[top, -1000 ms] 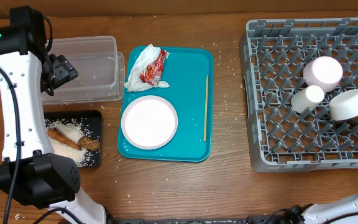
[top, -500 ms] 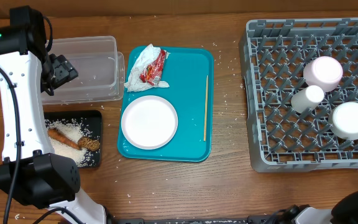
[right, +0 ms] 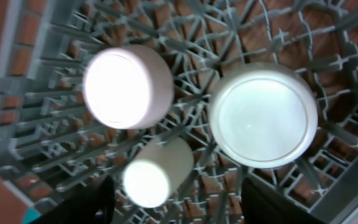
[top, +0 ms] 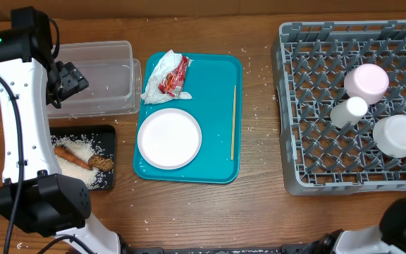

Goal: Sort waste into correct bins and load items into the dishwasher
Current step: 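Move the right gripper over the white plate on the teal tray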

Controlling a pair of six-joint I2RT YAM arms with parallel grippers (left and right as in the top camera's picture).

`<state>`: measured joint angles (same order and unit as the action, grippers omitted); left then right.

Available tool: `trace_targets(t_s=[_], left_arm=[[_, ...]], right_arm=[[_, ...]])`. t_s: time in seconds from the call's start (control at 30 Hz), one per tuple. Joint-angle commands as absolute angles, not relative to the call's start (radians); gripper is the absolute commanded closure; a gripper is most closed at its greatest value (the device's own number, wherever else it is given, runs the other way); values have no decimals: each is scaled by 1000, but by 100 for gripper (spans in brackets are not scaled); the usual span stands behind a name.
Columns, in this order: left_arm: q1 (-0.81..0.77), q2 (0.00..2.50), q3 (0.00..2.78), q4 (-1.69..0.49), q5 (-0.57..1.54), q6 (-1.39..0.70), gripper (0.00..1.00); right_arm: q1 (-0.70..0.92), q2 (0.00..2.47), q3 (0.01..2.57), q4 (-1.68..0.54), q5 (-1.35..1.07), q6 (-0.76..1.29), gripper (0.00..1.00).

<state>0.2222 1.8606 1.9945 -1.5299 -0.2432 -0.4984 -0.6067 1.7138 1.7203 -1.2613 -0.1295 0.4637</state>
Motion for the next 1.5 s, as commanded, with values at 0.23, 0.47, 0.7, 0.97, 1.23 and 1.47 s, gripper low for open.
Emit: trace_targets(t_s=[0.23,0.47,0.7,0.97,1.23,1.47], left_arm=[[209,1844,2011,-1529,-242,-494,0],[209,1844,2011,-1529,-242,-494,0],[209,1844,2011,-1529,-242,-494,0],[209,1844,2011,-1529,-242,-494,0],[209,1844,2011,-1529,-242,-494,0],[209,1844,2011,-1529,-242,-494,0]], right_arm=[[-435,1675,1719,-1217,-543,257,31],[-61,1703,1719,-1074,-418,332,10],[289,1866,1719,-945,-233,424,4],[519,2042,1719,-941,-221,530,4],[667,2129,1719,-1013,-138,632,20],[706,2162,1718,-1041,-60,667,29]])
